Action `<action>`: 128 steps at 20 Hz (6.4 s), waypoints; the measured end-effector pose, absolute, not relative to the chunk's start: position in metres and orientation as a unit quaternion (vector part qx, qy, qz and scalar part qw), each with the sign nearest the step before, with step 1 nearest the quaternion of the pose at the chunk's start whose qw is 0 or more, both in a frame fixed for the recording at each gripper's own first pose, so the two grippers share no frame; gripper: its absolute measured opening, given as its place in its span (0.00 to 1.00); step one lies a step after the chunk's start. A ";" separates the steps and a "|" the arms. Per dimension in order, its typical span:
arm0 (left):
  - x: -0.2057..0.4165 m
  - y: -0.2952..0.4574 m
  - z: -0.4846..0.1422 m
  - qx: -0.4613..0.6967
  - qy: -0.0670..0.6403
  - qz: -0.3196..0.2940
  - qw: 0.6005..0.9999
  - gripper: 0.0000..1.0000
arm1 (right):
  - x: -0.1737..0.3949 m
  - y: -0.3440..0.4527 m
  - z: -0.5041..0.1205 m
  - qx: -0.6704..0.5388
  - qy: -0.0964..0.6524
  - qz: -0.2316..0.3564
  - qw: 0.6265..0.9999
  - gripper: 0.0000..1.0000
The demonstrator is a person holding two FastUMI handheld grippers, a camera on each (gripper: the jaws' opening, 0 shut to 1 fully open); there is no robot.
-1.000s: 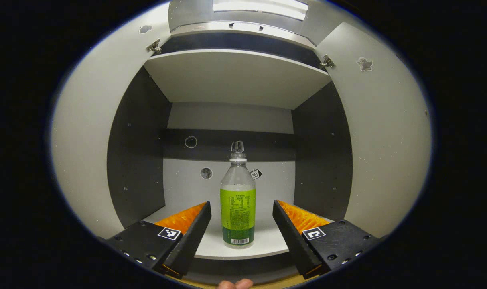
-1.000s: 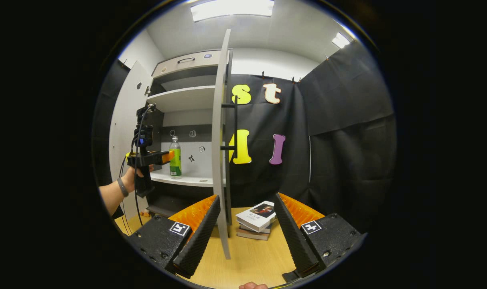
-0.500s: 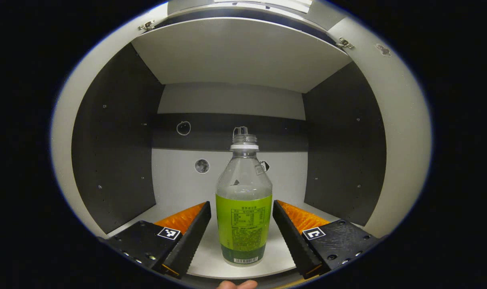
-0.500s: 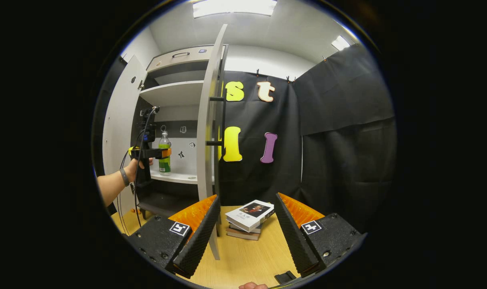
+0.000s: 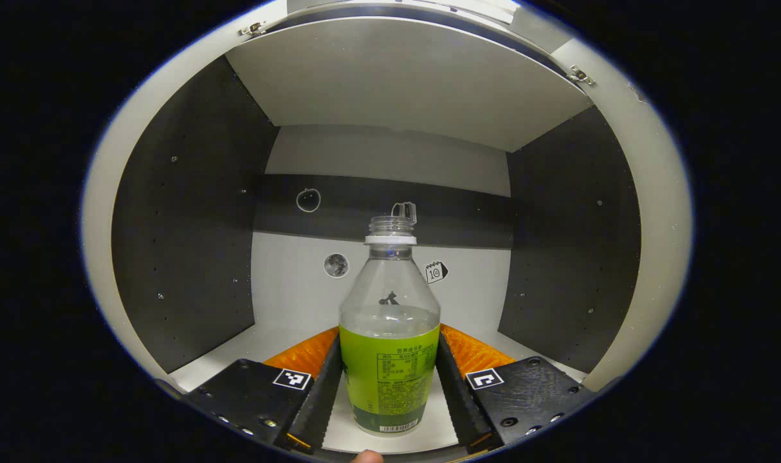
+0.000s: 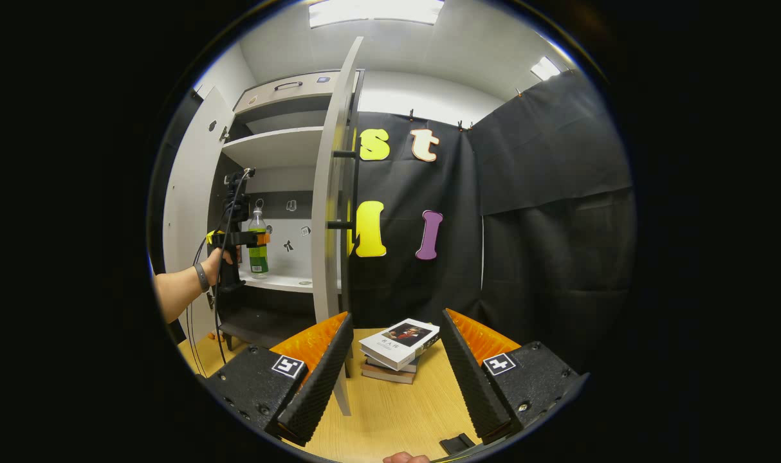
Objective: Grasp the bottle in the cabinet with the left hand and place it on the coaster, then close the right door with the right hand and the left door with the left hand.
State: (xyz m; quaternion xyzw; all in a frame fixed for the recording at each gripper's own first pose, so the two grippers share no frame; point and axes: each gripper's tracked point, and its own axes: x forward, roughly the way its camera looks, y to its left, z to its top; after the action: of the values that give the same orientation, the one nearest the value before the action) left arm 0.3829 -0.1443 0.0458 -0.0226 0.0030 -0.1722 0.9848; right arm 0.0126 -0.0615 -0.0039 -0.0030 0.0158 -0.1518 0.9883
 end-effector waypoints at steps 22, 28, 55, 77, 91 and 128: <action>0.155 -0.094 -0.030 -0.014 0.000 -0.209 0.978 0.72 | 0.010 -0.030 0.044 0.029 -0.006 -0.043 0.999 0.83; 0.099 -0.097 -0.121 -0.034 0.008 -0.183 0.982 0.72 | 0.007 -0.021 0.061 0.028 -0.014 -0.039 0.999 0.83; 0.044 -0.092 -0.259 0.003 0.073 -0.148 0.986 0.78 | 0.002 -0.009 0.042 0.008 0.046 -0.058 0.997 0.83; 0.024 -0.079 -0.077 -0.001 0.034 -0.169 0.985 0.95 | 0.027 -0.021 -0.012 0.089 0.030 -0.029 0.995 0.83; 0.015 -0.069 -0.052 -0.006 0.036 -0.145 0.989 0.95 | 0.119 -0.102 0.088 0.077 -0.024 -0.049 0.996 0.82; 0.039 0.039 -0.008 -0.018 -0.007 -0.020 1.000 0.95 | 0.075 0.030 0.008 0.054 0.009 0.051 0.997 0.82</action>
State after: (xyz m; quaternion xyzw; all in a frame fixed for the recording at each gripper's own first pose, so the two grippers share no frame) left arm 0.0388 0.0390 -0.0082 -0.0184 -0.0071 -0.0203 0.9996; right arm 0.0746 0.0302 0.0083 0.0538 0.0087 0.0511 0.9972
